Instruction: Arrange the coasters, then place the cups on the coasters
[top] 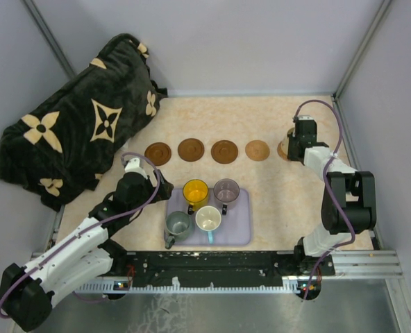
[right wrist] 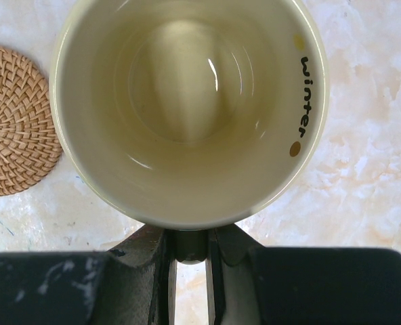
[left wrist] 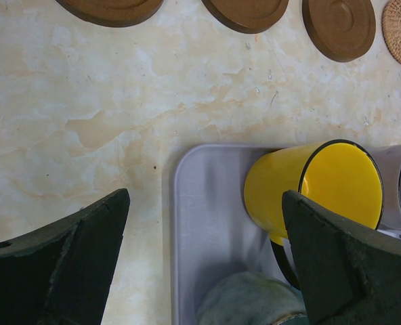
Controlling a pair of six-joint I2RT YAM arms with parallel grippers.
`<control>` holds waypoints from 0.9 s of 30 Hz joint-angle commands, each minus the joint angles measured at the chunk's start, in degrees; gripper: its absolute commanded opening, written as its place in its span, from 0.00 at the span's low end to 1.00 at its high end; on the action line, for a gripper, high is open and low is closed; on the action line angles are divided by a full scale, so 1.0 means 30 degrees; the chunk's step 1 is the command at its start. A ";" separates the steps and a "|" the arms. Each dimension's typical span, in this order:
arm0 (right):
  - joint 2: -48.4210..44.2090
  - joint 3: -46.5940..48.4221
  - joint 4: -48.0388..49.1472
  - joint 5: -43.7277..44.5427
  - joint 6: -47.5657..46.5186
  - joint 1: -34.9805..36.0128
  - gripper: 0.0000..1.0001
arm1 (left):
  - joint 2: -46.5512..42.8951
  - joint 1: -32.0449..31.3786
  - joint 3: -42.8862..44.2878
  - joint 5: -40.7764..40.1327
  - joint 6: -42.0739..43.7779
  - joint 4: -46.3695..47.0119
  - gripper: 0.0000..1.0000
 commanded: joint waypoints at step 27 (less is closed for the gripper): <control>0.0206 0.0996 0.0889 0.1247 0.0509 -0.0223 0.50 | 0.0140 -0.0050 -0.0144 0.0100 -0.0007 0.0577 1.00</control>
